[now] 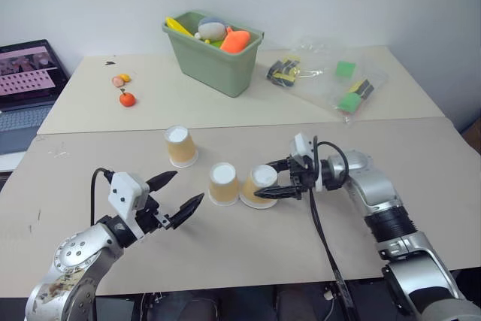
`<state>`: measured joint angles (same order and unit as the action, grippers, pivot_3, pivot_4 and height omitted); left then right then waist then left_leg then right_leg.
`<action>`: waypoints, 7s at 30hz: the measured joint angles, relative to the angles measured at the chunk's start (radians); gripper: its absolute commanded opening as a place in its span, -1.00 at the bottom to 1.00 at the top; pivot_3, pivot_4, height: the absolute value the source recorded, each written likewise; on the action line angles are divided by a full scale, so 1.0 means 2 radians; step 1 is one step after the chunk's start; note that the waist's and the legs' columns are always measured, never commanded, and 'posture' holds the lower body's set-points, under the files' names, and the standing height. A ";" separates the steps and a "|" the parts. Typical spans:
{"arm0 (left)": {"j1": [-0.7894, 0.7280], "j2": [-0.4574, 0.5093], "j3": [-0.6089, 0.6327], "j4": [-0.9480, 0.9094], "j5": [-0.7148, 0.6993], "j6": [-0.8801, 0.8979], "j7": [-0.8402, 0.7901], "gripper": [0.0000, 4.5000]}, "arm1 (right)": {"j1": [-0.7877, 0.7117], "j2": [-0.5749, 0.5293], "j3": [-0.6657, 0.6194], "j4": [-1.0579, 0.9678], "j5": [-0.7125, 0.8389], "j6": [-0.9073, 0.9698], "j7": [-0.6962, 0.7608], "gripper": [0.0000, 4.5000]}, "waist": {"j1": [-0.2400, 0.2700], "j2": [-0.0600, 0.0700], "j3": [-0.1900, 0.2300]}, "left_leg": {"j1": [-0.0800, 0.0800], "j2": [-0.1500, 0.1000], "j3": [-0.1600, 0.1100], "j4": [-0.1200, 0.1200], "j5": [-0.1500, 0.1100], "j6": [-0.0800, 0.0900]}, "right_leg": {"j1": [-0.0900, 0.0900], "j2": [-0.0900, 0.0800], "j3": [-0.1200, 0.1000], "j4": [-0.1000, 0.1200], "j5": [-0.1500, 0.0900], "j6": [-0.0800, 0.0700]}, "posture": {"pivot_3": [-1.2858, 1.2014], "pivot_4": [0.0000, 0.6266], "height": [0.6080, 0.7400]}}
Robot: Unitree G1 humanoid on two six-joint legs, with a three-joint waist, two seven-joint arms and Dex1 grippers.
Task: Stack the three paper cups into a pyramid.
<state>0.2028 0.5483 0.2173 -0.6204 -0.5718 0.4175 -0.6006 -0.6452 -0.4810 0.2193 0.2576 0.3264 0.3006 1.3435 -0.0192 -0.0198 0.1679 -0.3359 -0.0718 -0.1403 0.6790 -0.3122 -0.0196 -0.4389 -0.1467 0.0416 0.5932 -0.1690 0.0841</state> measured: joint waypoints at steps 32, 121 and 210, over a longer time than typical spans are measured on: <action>-0.040 -0.025 -0.002 0.024 -0.013 0.001 0.008 1.00 | 0.003 -0.064 -0.100 -0.051 0.056 0.109 -0.044 0.98 | 0.002 0.000 0.000 | 0.000 0.000 0.000 0.000 0.000 -0.001 | 0.000 0.000 0.000 0.000 0.000 0.000 | 0.03 -0.52 1.00; -0.488 0.019 -0.090 0.274 -0.022 0.110 -0.196 0.15 | 0.161 -0.096 -0.195 -0.265 0.172 0.168 -0.228 1.00 | -0.001 -0.001 0.000 | 0.000 0.000 0.001 0.001 0.000 -0.001 | 0.000 0.000 0.000 0.000 0.002 0.001 | 0.03 -0.52 1.00; -0.328 -0.014 0.125 0.186 -0.109 0.163 0.063 0.99 | 0.167 -0.138 -0.265 -0.171 0.136 0.111 -0.228 1.00 | 0.004 -0.001 0.000 | 0.000 0.000 0.001 0.001 0.001 -0.003 | 0.000 0.000 0.000 0.000 0.002 0.001 | 0.03 -0.52 1.00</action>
<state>-0.4530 0.5210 0.4678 -0.2490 -0.7888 0.7436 -0.4740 -0.3114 -0.7560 -0.3105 -0.0852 0.5992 0.5227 0.8867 -0.0110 -0.0214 0.1677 -0.3368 -0.0714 -0.1381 0.6817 -0.3098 -0.0255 -0.4385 -0.1464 0.0417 0.5933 -0.1656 0.0861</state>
